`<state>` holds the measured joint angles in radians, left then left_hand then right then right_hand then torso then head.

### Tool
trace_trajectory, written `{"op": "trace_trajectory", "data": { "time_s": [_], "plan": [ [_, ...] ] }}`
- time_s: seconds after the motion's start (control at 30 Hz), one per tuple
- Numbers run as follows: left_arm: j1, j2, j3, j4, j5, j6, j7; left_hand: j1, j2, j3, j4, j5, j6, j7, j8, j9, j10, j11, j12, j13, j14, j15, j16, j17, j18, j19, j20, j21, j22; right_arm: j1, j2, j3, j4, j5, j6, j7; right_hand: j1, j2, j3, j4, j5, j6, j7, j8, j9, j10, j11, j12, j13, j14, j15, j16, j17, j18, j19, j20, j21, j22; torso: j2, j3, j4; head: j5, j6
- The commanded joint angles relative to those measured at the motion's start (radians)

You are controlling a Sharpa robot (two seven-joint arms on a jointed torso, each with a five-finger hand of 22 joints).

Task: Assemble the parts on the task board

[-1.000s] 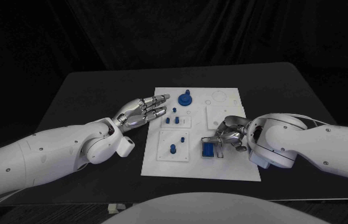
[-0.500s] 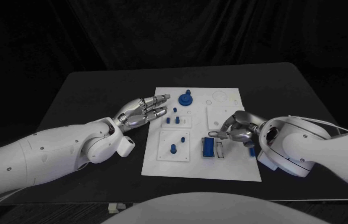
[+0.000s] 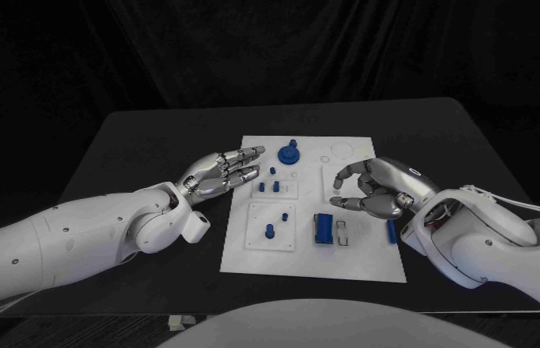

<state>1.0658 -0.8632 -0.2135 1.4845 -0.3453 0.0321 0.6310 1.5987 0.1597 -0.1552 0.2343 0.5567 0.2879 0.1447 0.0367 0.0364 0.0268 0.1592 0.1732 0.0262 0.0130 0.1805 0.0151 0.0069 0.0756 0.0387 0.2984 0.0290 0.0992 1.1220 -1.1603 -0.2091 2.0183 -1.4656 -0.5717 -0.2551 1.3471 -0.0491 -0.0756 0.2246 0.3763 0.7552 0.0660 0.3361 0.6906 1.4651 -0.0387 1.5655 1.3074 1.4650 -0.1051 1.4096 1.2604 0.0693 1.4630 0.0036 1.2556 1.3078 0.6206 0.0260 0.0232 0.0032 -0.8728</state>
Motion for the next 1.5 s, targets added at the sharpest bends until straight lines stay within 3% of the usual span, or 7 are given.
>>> {"op": "trace_trajectory", "data": {
  "time_s": [0.03, 0.23, 0.67, 0.8, 0.97, 1.2, 1.5],
  "plan": [
    [0.000, -0.002, 0.001, 0.004, 0.003, 0.005, 0.028, 0.010, -0.002, 0.006, -0.004, 0.005, 0.006, 0.045, 0.003, 0.001, -0.001, 0.009, 0.000, 0.000, 0.001, 0.005, 0.005, 0.001, -0.007, 0.009, -0.002, 0.005, 0.002, -0.035, 0.002, 0.001, -0.006, -0.247, -0.050, 0.073, 0.023, -0.008, -0.012, 0.004, -0.041, -0.030, -0.002, -0.024, -0.043, 0.106, 0.003, 0.005, 0.263, 0.053, 0.007, 0.005, 0.000, -0.015, 0.050, 0.007, 0.010, 0.192, 0.000, 0.0000, 0.0005, 0.003, 0.000],
    [0.000, -0.006, 0.001, 0.006, 0.003, 0.004, 0.031, 0.011, -0.002, 0.007, -0.006, 0.007, 0.007, 0.046, 0.003, 0.001, 0.000, 0.010, 0.001, 0.001, 0.001, 0.005, 0.005, 0.001, -0.008, 0.009, -0.002, 0.005, 0.002, -0.088, 0.010, 0.000, -0.020, -0.356, -0.034, 0.056, 0.033, -0.068, 0.016, 0.067, -0.244, -0.048, -0.005, -0.024, -0.127, 0.106, 0.001, 0.005, 0.263, 0.052, 0.007, 0.007, -0.002, -0.016, 0.044, 0.007, 0.025, 0.193, 0.001, 0.0003, -0.0001, 0.001, 0.000],
    [0.000, -0.006, 0.001, 0.006, 0.003, 0.006, 0.030, 0.013, -0.002, 0.009, -0.008, 0.010, 0.007, 0.046, 0.003, 0.001, 0.000, 0.010, 0.001, 0.001, 0.001, 0.005, 0.006, 0.001, -0.009, 0.009, -0.002, 0.006, 0.002, -0.148, 0.028, 0.000, -0.041, -0.451, -0.007, -0.015, -0.042, -0.121, 0.041, 0.071, -0.309, -0.102, 0.002, -0.007, -0.175, 0.106, 0.006, 0.005, 0.263, 0.050, 0.009, 0.004, -0.010, -0.014, 0.037, 0.010, 0.020, 0.190, 0.000, 0.0008, -0.0015, -0.001, 0.000],
    [0.000, -0.005, 0.001, 0.006, 0.003, 0.007, 0.029, 0.013, -0.002, 0.009, -0.009, 0.011, 0.007, 0.046, 0.003, 0.001, 0.000, 0.011, 0.001, 0.001, 0.001, 0.005, 0.006, 0.001, -0.009, 0.010, -0.002, 0.006, 0.002, -0.159, 0.034, 0.000, -0.045, -0.481, 0.002, -0.058, -0.086, -0.160, 0.025, 0.073, -0.316, -0.166, 0.009, 0.012, -0.179, 0.106, 0.012, 0.005, 0.263, 0.044, 0.014, -0.008, -0.030, -0.010, 0.028, 0.014, -0.003, 0.184, 0.000, 0.0003, -0.0013, 0.001, 0.000],
    [-0.001, -0.005, 0.001, 0.006, 0.003, 0.008, 0.028, 0.014, -0.003, 0.010, -0.010, 0.012, 0.006, 0.047, 0.003, 0.001, 0.000, 0.011, 0.000, 0.001, 0.001, 0.005, 0.006, 0.001, -0.009, 0.010, -0.002, 0.006, 0.002, -0.166, 0.038, 0.000, -0.048, -0.498, -0.003, -0.093, -0.090, -0.168, 0.023, 0.073, -0.280, -0.255, 0.017, 0.103, -0.155, 0.106, 0.019, 0.005, 0.263, 0.034, 0.021, -0.023, -0.056, -0.004, 0.015, 0.021, -0.035, 0.176, 0.000, -0.0002, -0.0010, 0.001, 0.000],
    [-0.001, -0.005, 0.001, 0.005, 0.003, 0.011, 0.027, 0.014, -0.003, 0.010, -0.011, 0.013, 0.006, 0.047, 0.003, 0.001, 0.000, 0.011, 0.000, 0.001, 0.001, 0.005, 0.006, 0.001, -0.010, 0.010, -0.002, 0.006, 0.002, -0.170, 0.042, 0.000, -0.049, -0.522, 0.003, -0.124, -0.058, -0.138, 0.052, 0.071, -0.146, -0.338, 0.017, 0.249, -0.124, 0.102, 0.021, -0.002, 0.258, 0.024, 0.023, -0.038, -0.083, 0.003, 0.001, 0.024, -0.074, 0.166, 0.000, 0.0000, 0.0001, -0.001, 0.000],
    [-0.002, -0.004, 0.001, 0.004, 0.003, 0.014, 0.024, 0.015, -0.003, 0.011, -0.012, 0.014, 0.007, 0.047, 0.003, 0.001, 0.000, 0.011, 0.000, 0.001, 0.001, 0.006, 0.006, 0.001, -0.010, 0.010, -0.002, 0.006, 0.002, -0.175, 0.046, 0.000, -0.054, -0.529, 0.007, -0.136, -0.037, -0.103, 0.077, 0.067, 0.005, -0.358, 0.014, 0.361, -0.120, 0.096, 0.019, -0.012, 0.249, 0.018, 0.022, -0.050, -0.104, 0.007, -0.005, 0.024, -0.099, 0.160, 0.000, -0.0001, 0.0005, 0.000, 0.000]
  ]
}}
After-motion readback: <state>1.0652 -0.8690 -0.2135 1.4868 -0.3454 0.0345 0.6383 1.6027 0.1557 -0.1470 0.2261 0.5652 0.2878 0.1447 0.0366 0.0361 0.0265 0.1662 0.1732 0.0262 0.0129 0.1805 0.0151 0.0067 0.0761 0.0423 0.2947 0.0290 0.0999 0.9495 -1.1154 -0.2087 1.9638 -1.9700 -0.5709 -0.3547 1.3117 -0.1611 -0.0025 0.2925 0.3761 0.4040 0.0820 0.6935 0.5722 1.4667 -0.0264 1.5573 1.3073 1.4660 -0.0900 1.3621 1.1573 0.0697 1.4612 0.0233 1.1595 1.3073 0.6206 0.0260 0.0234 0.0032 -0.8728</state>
